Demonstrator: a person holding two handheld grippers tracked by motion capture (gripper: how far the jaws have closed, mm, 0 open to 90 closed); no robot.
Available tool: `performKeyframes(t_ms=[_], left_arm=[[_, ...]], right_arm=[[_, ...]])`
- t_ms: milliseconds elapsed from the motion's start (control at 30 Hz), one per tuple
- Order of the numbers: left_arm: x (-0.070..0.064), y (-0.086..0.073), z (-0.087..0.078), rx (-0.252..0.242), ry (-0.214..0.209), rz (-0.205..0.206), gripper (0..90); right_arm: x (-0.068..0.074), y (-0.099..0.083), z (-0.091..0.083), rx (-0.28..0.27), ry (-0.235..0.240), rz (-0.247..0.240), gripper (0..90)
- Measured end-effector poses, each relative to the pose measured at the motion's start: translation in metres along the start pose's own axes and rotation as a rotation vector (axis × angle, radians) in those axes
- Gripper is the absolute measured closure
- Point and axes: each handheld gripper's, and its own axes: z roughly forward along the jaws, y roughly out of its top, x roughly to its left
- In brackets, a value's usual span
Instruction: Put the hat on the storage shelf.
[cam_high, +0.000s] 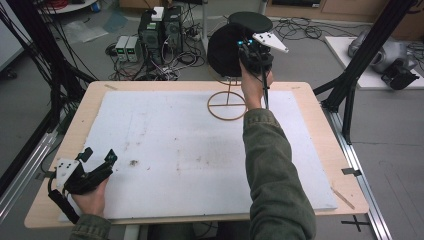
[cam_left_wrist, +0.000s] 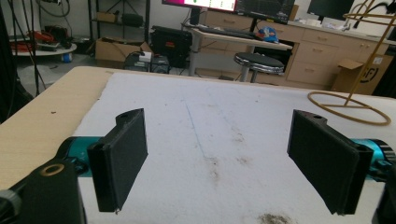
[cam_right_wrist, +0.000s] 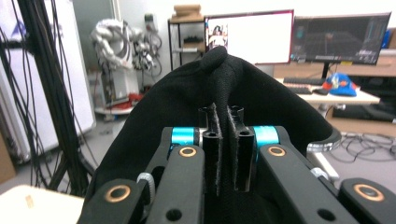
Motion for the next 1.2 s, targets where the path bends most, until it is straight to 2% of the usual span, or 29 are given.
performKeyframes(t_ms=[333, 467, 533, 733, 1067, 1200], left_arm=[[0.001, 0.000, -0.001, -0.002, -0.006, 0.001, 20.5], [0.001, 0.000, -0.001, -0.003, -0.009, -0.004, 20.4], [0.002, 0.000, 0.000, -0.001, -0.011, -0.003, 20.4], [0.002, 0.000, 0.000, 0.001, -0.013, -0.002, 20.5], [0.001, 0.000, 0.000, 0.007, -0.022, -0.008, 20.5], [0.001, 0.000, 0.000, 0.004, -0.021, -0.013, 20.5]], right_arm=[[0.006, -0.008, 0.008, 0.064, 0.009, -0.015, 86.4], [0.001, -0.011, 0.010, 0.107, -0.026, 0.014, 84.9], [-0.002, -0.013, 0.011, 0.129, -0.024, 0.033, 84.0], [-0.003, -0.017, 0.010, 0.129, -0.026, 0.037, 81.6], [-0.009, -0.017, 0.003, 0.097, -0.052, 0.061, 62.8], [-0.012, -0.013, -0.002, 0.086, -0.036, 0.048, 45.1]])
